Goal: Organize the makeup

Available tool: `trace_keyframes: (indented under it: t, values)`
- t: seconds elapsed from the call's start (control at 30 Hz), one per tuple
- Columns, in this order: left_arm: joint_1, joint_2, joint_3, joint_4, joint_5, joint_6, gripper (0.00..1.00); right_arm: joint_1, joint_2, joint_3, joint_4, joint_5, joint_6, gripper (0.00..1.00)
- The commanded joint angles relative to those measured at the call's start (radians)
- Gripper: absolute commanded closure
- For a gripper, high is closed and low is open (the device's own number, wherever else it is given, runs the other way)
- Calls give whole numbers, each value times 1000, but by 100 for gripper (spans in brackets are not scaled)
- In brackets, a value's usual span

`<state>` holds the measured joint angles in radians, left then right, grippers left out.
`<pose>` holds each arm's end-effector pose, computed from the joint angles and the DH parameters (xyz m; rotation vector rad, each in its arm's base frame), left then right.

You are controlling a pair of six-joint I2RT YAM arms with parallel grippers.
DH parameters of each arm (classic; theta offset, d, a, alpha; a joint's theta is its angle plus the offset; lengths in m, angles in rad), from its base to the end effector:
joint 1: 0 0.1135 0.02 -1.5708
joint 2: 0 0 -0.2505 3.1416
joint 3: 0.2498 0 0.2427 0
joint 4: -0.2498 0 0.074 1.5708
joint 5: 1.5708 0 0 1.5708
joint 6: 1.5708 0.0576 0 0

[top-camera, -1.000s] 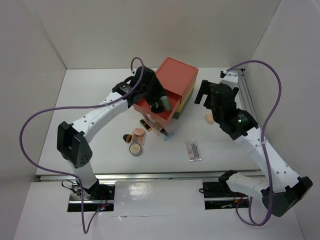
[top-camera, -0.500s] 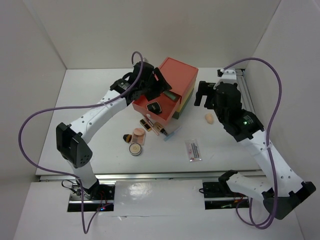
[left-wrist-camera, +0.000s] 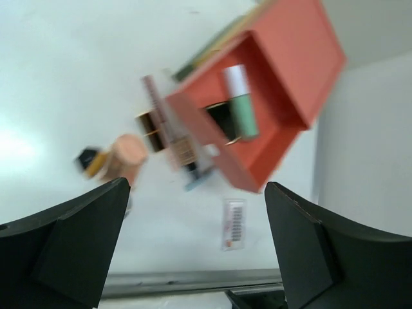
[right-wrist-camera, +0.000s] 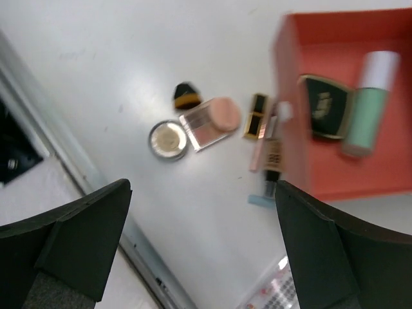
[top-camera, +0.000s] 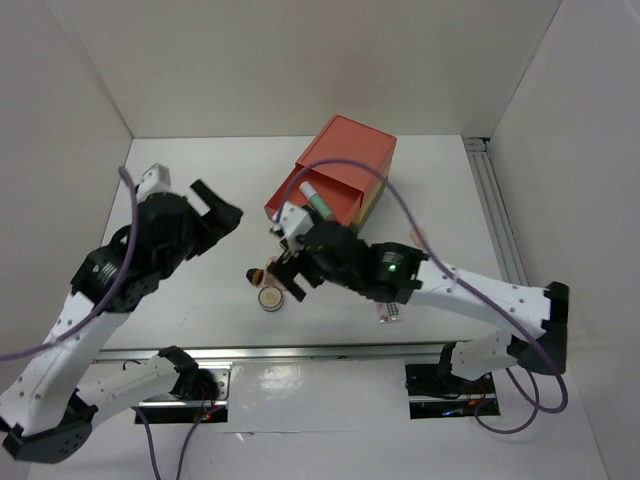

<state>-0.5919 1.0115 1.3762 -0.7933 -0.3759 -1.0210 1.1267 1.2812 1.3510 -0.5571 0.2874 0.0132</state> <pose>0.1790 -0.0948 0.4127 -0.6698 1.9169 -0.6695 0.1407 0.2576 0.3693 -0.9337 1.8387 0.4169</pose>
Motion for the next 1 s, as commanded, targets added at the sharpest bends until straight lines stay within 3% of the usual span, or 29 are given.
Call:
trace_keyframes:
  t: [0.0,0.07,0.2,0.5,0.77,0.97]
  values:
    - [23,-108,-83,-277,-152,-122,0,83,110,-7,0,13,-53,0]
    - [35,-146,-92,-395,-175,-183,0,104,196,-18,22,-39,-27,0]
    - [35,-214,-69,-475,-207,-214,0,137,319,-49,117,-91,25,0]
    - [44,-235,-69,-485,-227,-192,0,147,659,43,178,56,102,0]
    - [44,-226,-78,-485,-199,-163,0,52,753,43,287,-22,151,0]
    - [44,-246,-78,-495,-199,-163,0,51,774,54,319,-71,151,18]
